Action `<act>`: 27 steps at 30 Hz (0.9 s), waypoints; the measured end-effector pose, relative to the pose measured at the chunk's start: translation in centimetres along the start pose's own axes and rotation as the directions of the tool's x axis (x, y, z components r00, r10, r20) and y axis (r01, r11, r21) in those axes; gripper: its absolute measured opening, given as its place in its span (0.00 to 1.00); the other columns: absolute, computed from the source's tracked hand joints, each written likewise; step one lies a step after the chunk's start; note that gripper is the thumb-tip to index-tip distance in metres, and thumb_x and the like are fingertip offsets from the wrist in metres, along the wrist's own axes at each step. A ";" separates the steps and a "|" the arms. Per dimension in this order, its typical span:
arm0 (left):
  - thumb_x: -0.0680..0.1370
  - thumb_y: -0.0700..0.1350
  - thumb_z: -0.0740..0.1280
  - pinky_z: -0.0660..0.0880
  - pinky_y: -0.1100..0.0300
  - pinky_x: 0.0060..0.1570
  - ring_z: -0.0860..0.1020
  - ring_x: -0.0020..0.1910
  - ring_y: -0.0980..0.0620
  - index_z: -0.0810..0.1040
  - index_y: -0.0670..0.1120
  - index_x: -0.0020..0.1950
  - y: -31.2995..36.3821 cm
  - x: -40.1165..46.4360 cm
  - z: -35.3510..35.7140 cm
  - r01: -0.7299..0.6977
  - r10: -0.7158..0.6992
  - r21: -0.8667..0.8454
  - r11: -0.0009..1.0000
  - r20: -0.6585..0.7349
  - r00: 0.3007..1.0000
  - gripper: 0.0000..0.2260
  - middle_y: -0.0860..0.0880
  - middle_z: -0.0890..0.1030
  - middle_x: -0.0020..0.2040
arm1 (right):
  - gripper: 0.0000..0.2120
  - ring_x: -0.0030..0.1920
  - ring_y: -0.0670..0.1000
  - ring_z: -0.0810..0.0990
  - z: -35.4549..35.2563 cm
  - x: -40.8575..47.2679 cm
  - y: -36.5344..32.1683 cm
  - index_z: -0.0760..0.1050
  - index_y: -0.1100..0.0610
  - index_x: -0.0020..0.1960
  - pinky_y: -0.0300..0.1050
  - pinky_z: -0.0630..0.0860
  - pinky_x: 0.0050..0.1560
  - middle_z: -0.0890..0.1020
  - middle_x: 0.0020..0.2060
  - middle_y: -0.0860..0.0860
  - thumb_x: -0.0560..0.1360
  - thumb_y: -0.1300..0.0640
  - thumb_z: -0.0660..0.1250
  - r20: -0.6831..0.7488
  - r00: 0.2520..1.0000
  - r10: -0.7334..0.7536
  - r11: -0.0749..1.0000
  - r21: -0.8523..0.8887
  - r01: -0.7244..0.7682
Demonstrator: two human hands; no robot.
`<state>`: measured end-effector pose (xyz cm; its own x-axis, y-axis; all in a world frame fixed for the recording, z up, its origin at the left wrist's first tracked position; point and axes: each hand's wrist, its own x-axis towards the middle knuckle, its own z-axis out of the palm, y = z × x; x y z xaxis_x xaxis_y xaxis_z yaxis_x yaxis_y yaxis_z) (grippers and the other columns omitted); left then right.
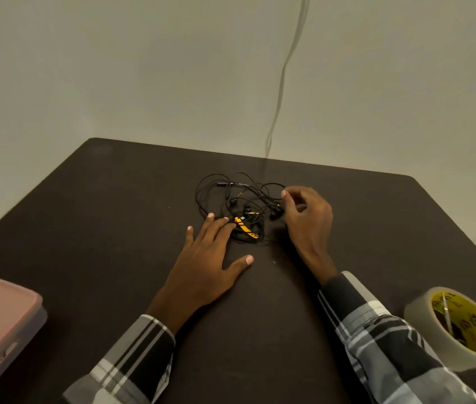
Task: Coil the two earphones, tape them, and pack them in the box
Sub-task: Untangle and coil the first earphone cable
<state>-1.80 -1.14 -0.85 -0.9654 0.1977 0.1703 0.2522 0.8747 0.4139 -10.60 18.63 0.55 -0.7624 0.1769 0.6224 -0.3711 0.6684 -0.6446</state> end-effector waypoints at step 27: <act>0.77 0.53 0.69 0.68 0.58 0.64 0.71 0.67 0.56 0.68 0.49 0.74 7.2 -0.7 -5.8 -0.113 -0.022 -0.377 0.919 -0.337 0.941 0.27 0.53 0.73 0.69 | 0.07 0.40 0.49 0.84 -13.6 5.9 -13.3 0.83 0.64 0.51 0.50 0.83 0.45 0.85 0.38 0.55 0.77 0.61 0.71 0.450 0.885 -0.124 0.933 0.358 -0.051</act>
<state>1.07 2.48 7.19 -0.8917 0.0179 0.4523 0.3666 0.6147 0.6984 -3.01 20.61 18.81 -0.8668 -0.2511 0.4309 -0.4967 0.3559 -0.7916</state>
